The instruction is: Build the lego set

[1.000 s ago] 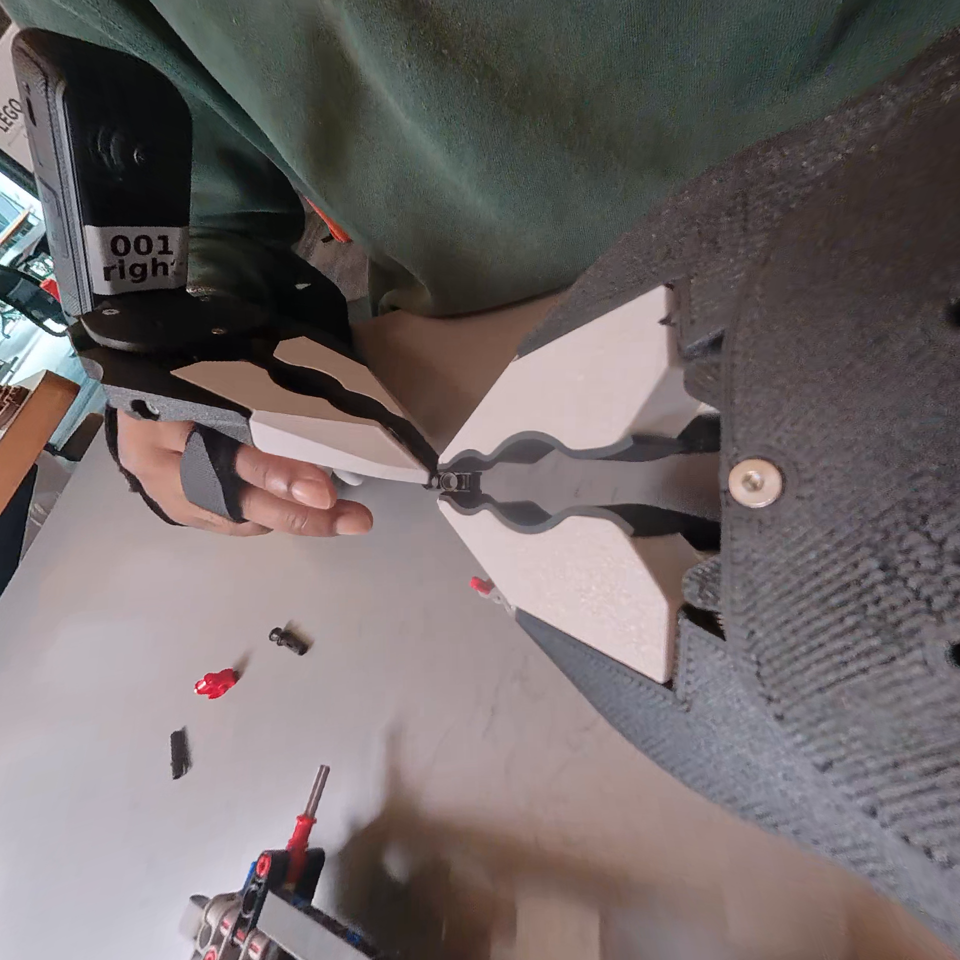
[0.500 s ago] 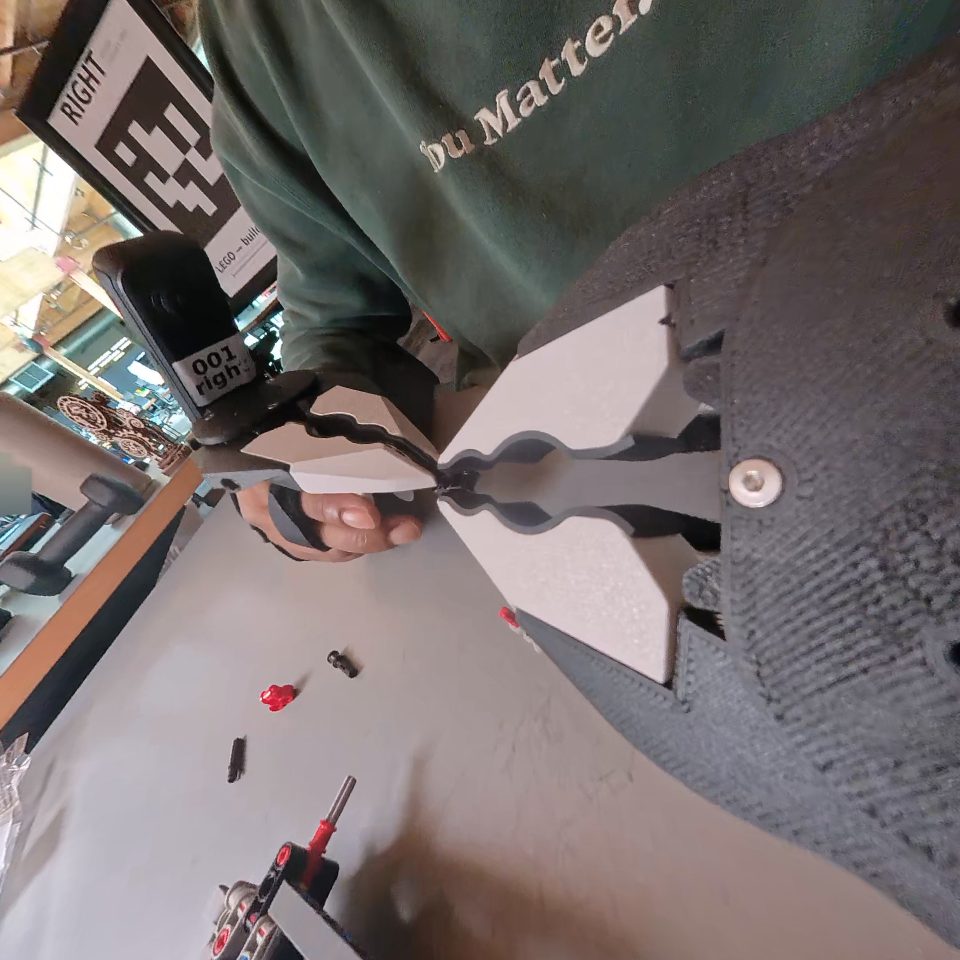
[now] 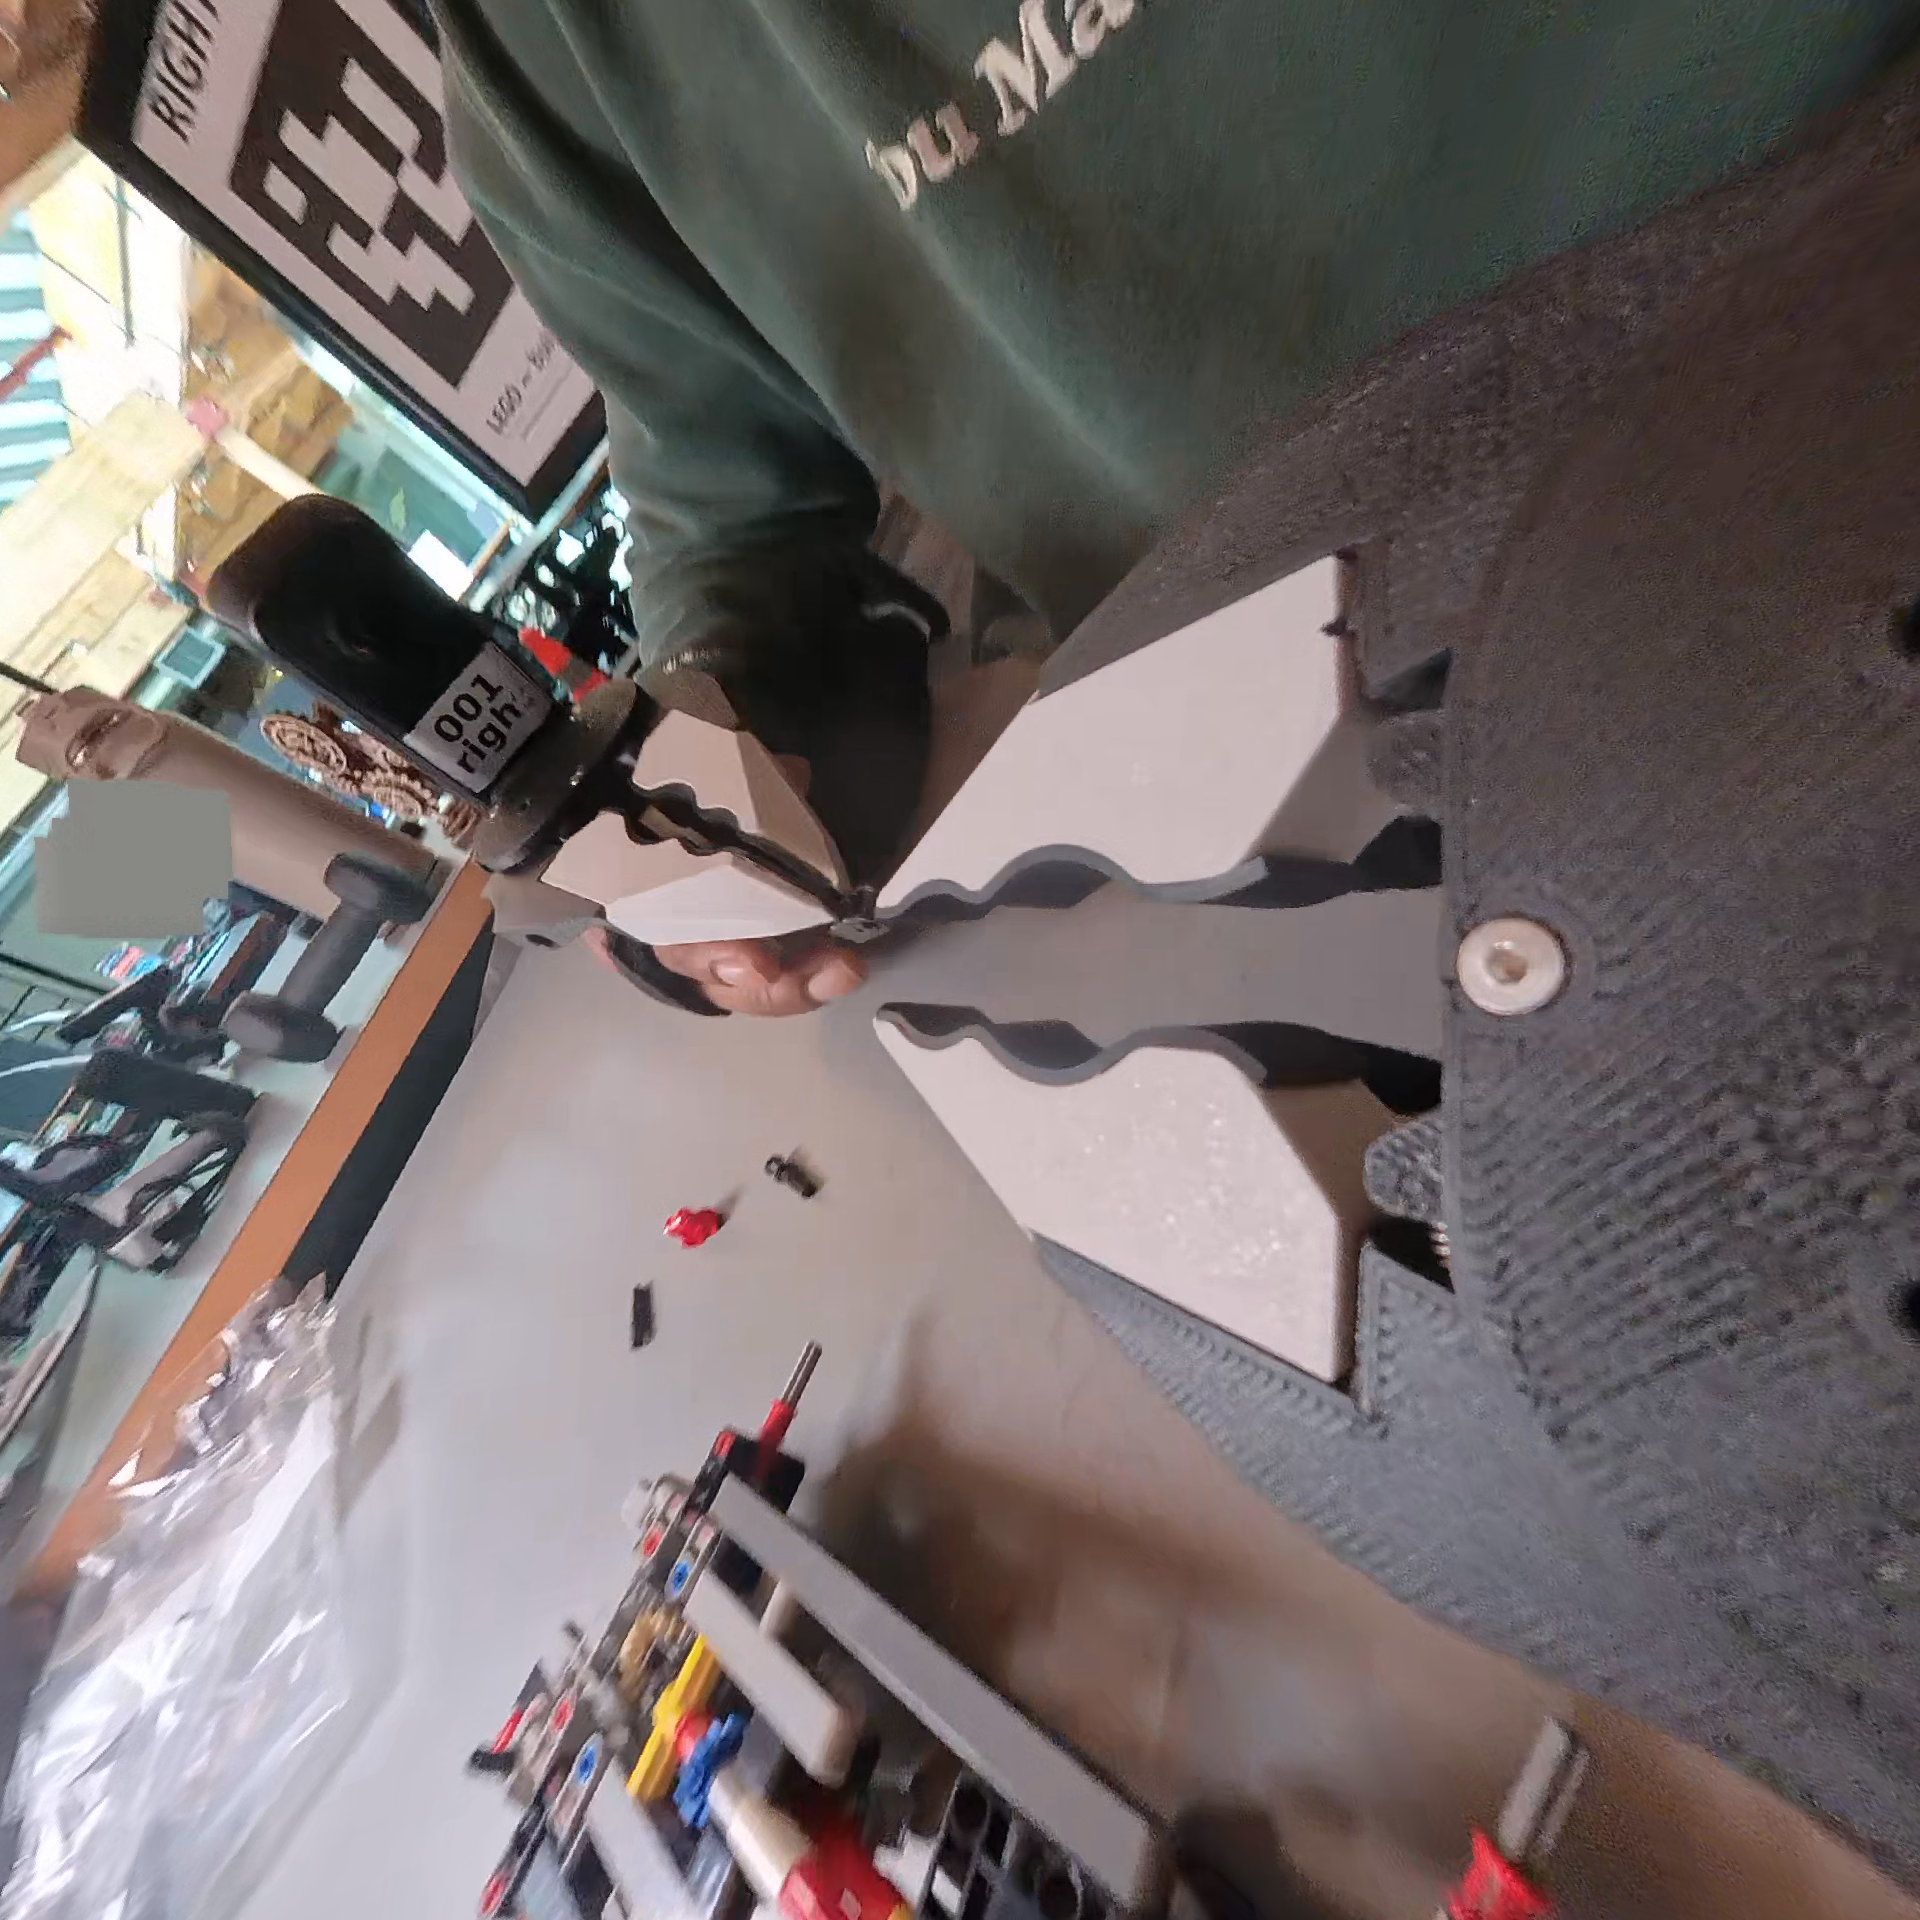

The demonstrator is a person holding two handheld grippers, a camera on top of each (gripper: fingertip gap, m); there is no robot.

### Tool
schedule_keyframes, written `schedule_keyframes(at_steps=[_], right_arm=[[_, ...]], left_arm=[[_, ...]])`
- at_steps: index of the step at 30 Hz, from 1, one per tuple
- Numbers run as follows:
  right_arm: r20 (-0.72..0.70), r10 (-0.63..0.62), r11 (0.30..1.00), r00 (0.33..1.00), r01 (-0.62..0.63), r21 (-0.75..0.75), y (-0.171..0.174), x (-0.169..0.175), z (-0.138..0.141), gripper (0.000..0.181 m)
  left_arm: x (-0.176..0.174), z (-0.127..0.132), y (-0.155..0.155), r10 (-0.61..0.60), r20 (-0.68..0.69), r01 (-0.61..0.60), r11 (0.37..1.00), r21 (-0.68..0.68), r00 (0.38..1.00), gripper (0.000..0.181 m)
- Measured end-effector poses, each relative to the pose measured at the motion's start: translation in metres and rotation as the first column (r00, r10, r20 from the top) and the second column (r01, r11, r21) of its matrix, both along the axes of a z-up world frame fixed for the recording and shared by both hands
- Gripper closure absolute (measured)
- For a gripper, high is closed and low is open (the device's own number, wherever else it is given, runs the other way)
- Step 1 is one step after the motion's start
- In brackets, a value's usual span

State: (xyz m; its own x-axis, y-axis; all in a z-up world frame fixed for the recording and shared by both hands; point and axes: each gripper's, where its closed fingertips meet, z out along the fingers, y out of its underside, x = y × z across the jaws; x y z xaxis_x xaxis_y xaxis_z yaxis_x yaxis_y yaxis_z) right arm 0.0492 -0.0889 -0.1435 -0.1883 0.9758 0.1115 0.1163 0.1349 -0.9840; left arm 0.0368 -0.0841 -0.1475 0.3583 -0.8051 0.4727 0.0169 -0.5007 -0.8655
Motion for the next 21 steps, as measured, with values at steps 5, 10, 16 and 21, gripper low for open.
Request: schedule_keyframes(at_steps=[5,10,16,21], right_arm=[[-0.054,-0.023,0.975,0.998,0.010,-0.224,0.012,0.001,0.017,0.181],[-0.041,0.017,0.943,0.999,-0.030,-0.332,0.009,0.000,0.017,0.181],[0.019,0.099,0.896,0.995,-0.081,-0.437,-0.002,-0.003,0.007,0.181],[0.035,0.108,0.887,0.994,-0.080,-0.455,-0.003,-0.004,0.004,0.181]], left_arm=[[-0.003,0.005,0.005,0.092,-0.128,-0.060,0.970,0.234,0.988,0.163],[0.003,0.011,0.005,0.168,-0.215,-0.065,0.907,0.416,0.962,0.157],[0.015,0.008,-0.006,0.178,-0.324,0.038,0.826,0.562,0.929,0.171],[0.015,0.004,-0.008,0.138,-0.316,0.041,0.865,0.500,0.939,0.172]])
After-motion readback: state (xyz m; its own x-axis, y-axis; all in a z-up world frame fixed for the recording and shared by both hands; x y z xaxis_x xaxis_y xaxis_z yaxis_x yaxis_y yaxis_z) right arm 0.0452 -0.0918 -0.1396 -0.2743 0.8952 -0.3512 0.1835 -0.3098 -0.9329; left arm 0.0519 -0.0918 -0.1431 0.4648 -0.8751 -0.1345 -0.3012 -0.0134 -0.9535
